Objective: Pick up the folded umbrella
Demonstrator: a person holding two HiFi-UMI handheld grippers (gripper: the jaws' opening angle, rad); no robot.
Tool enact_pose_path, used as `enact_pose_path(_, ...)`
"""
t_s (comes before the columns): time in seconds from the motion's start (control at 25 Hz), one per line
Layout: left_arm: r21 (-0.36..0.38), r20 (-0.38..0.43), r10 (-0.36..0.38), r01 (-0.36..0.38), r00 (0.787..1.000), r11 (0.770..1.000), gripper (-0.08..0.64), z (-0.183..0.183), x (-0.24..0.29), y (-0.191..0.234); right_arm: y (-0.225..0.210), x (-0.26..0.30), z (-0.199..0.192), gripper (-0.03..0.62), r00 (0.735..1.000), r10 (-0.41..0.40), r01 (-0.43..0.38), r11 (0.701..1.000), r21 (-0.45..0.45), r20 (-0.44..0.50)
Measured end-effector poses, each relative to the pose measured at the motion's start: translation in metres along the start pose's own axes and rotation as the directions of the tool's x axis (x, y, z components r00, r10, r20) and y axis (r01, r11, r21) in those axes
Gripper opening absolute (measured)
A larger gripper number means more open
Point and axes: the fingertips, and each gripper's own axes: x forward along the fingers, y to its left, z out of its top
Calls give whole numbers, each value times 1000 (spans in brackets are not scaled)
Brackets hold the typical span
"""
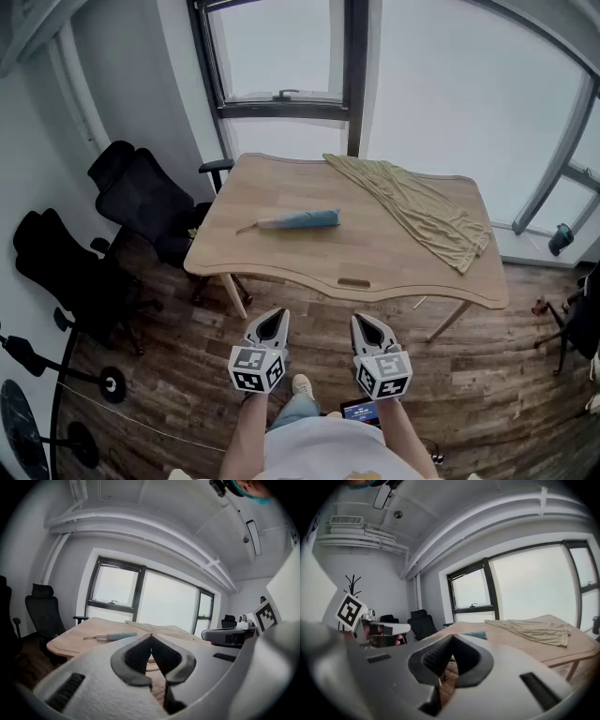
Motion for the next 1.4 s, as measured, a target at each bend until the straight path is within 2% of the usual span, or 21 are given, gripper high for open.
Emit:
enact_pose_path(0.12, -8, 6, -10, 10, 1000, 1000, 20, 0, -3, 0, 3, -1, -1, 9, 1000, 4, -4, 1000, 1, -1)
enact_pose_path(0.32, -122, 48, -73, 78, 996, 989, 20, 2, -2, -9, -1, -7, -3, 9, 1000, -4, 4, 1000, -27, -8)
enact_pose_path(0.48, -56, 19, -43, 44, 999, 997, 20, 1, -4, -8, -3, -10, -2, 9, 1000, 3, -3, 1000, -15, -10)
enact_pose_path(0.6, -9, 28, 5, -5, 1000, 1000, 20, 4, -9, 1, -2, -11, -2, 9, 1000, 18, -18, 1000, -21, -13)
enact_pose_path(0.68, -30, 34, 11, -10, 999, 999, 20, 3, -9, 6, -4, -10, -2, 9, 1000, 21, -21, 999, -26, -14)
enact_pose_path(0.88, -89, 66, -23, 29, 998, 996, 20, 5, 4, 9, -15, 4, -5, 9, 1000, 13, -14, 999, -29, -29)
enact_pose_path(1.2, -68, 3, -10, 11, 1000, 998, 20, -1, 74, 44, -55, 69, -7, 9, 997, -7, 5, 1000, -21, -73)
enact_pose_path(1.4, -49, -5, -16, 16, 1000, 999, 20, 18, 130, 75, -83, 125, 8, 9, 996, -26, 26, 1000, -5, -87)
